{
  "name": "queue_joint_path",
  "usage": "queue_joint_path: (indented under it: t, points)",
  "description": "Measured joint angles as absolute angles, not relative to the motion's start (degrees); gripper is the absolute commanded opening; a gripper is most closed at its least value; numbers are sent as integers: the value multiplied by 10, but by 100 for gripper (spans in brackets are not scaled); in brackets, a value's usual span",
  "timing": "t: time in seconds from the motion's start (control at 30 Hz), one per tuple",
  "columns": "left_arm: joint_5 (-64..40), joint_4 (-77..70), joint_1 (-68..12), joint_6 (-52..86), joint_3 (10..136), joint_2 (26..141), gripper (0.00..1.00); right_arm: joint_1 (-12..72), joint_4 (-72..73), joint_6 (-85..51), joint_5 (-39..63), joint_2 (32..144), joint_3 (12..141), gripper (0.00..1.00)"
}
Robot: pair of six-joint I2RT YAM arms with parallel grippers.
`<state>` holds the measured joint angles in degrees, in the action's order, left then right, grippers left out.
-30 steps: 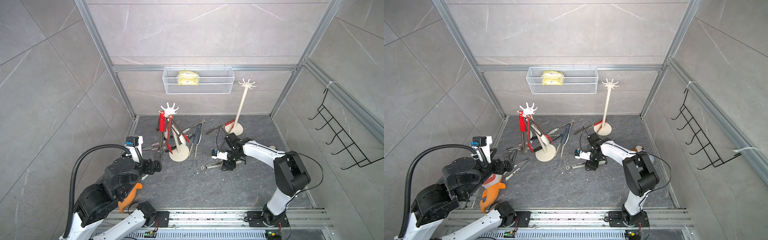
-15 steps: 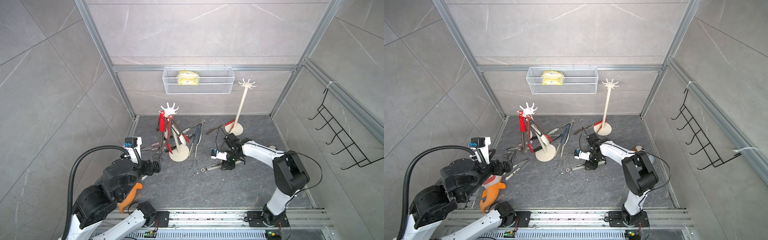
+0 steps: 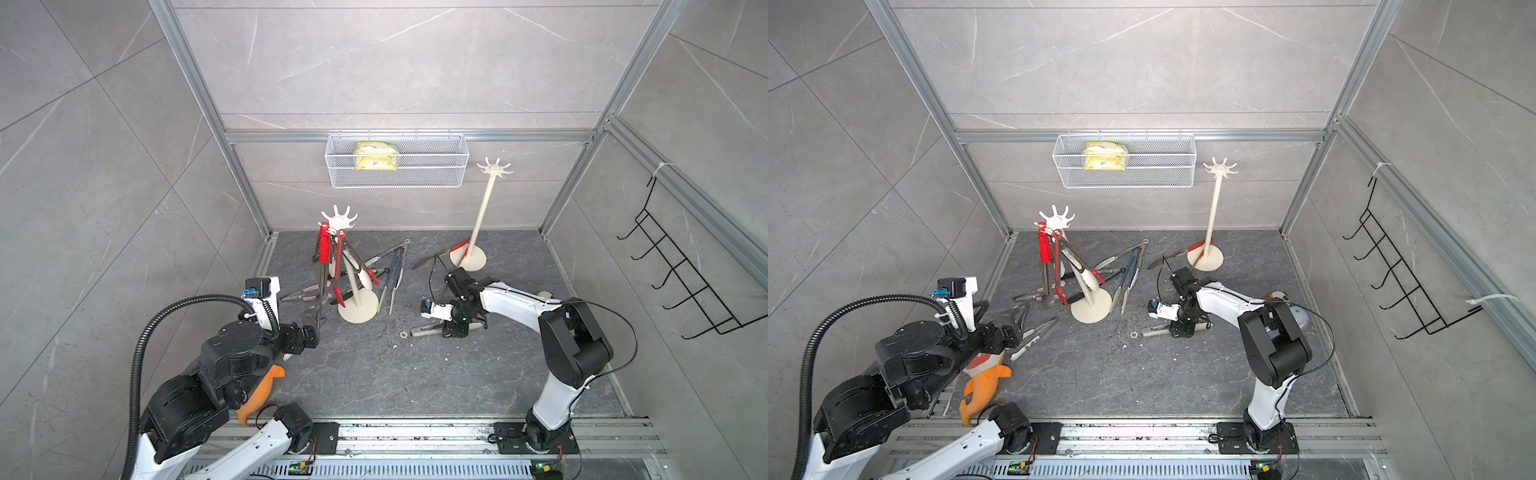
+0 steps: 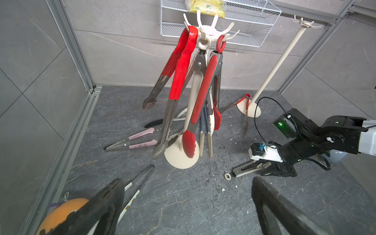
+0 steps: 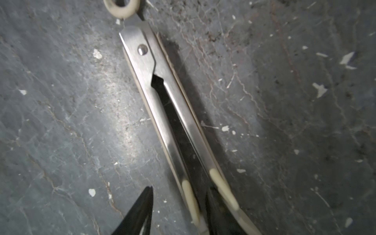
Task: Hang food tongs on kitchen utensil racks
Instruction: Pick up the food tongs from the center of the board.
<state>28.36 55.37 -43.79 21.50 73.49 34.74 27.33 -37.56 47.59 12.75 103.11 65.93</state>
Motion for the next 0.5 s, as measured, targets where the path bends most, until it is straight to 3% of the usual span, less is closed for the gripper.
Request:
queue_joint_path:
  t: [0.5]
  points:
    - [283, 554, -438, 215, 745, 347, 99, 284, -332, 460, 102, 1040, 651, 26]
